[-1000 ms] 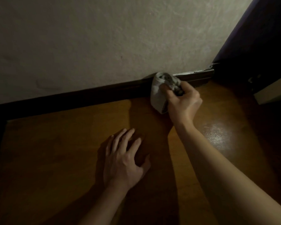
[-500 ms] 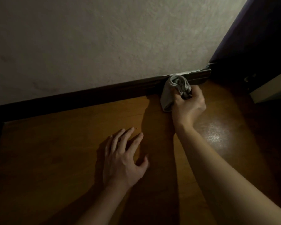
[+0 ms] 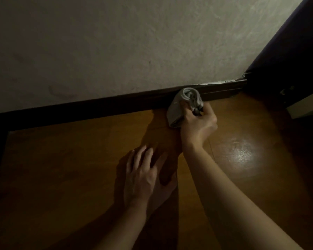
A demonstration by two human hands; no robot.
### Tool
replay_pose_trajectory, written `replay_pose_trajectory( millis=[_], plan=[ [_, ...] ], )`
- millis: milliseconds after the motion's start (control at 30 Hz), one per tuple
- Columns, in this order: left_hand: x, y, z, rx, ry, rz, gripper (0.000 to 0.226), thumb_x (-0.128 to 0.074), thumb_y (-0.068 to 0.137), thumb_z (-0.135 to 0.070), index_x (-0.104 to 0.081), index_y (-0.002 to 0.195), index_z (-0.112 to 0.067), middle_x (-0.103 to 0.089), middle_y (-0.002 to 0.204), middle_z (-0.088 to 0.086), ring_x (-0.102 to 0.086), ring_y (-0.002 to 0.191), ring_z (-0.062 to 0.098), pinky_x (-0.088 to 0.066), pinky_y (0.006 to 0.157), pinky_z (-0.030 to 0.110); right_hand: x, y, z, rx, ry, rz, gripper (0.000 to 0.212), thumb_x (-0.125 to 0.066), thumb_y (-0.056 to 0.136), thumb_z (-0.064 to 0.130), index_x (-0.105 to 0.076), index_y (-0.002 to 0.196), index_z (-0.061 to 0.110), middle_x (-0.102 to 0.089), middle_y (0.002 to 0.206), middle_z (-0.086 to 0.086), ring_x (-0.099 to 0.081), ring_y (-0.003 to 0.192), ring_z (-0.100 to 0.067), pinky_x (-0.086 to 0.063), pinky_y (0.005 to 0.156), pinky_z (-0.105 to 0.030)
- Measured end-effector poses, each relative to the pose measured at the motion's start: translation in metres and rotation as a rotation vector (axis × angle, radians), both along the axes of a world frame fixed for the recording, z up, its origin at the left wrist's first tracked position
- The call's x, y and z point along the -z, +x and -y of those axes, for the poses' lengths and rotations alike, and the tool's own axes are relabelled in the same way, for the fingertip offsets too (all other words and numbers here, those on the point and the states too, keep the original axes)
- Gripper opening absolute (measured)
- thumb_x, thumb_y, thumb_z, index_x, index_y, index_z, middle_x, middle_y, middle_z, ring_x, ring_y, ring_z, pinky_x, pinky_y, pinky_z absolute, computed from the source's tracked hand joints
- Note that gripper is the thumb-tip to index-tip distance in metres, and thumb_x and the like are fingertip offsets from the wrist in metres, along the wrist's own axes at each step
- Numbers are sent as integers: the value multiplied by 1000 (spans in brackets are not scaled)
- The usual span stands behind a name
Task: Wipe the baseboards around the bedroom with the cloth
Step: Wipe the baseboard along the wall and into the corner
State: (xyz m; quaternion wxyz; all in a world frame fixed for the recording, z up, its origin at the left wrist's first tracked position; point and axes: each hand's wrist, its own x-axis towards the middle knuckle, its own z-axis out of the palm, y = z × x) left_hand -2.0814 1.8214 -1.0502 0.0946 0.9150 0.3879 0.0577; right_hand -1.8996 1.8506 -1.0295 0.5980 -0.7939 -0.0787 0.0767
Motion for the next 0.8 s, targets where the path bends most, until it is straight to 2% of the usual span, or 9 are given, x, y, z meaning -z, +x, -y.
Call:
replay_pose_trajectory(
  millis=[100, 167, 267, 400, 533, 633, 700, 800],
  plan=[
    [1, -1, -1, 9, 29, 11, 66, -49, 76, -68, -50, 136, -40, -46, 142, 3, -39, 132, 29, -22, 109, 47, -2, -16, -5, -161, -10, -13, 20, -81, 81, 38, -76, 93, 23, -73, 83, 8, -68, 78, -6, -56, 71, -33],
    [0, -1, -1, 6, 21, 17, 67, -51, 76, -67, -46, 137, -42, -42, 143, 0, -37, 134, 27, -20, 111, 45, -3, -18, -6, -175, 13, -26, 18, -81, 81, 38, -76, 92, 25, -73, 83, 9, -68, 78, -4, -55, 70, -29],
    [-1, -2, 1, -10, -56, 54, 63, -58, 78, -60, -52, 137, -38, -46, 145, -1, -38, 140, 27, -19, 117, 47, -5, -27, -11, -160, 16, -23, 15, -81, 82, 34, -70, 88, 26, -70, 83, 9, -65, 78, -4, -51, 68, -24],
    [-2, -1, 4, -15, -80, 55, 59, -58, 79, -52, -62, 132, -28, -56, 140, 4, -49, 134, 33, -29, 115, 53, -6, -41, -20, -202, 14, -43, 21, -83, 80, 34, -65, 84, 22, -68, 82, 7, -63, 76, -4, -49, 65, -21],
    [-4, 0, 1, -21, -134, 39, 65, -59, 79, -59, -53, 140, -37, -48, 146, -2, -39, 140, 28, -24, 117, 51, -7, -33, -14, -317, 42, -87, 25, -81, 82, 39, -71, 96, 20, -71, 90, 9, -67, 85, -2, -58, 73, -28],
    [-4, 0, 2, -20, -126, 41, 66, -54, 79, -60, -45, 142, -42, -49, 146, -1, -36, 141, 27, -26, 115, 51, -10, -27, -8, -296, 91, -83, 26, -75, 88, 44, -73, 99, 22, -72, 90, 10, -67, 87, -1, -58, 76, -30],
    [-2, 0, 3, -25, -107, 46, 66, -52, 80, -60, -44, 142, -42, -48, 146, 0, -35, 140, 26, -28, 114, 52, -11, -23, -6, -264, 114, -96, 25, -74, 88, 44, -74, 97, 21, -72, 87, 10, -67, 85, -1, -57, 74, -28],
    [-2, 1, 2, -18, -46, 5, 65, -50, 79, -63, -52, 139, -39, -47, 145, 2, -36, 137, 28, -27, 112, 49, -10, -11, -3, -214, 149, -135, 26, -77, 85, 45, -73, 96, 22, -73, 87, 9, -69, 85, -4, -60, 76, -35]
  ],
)
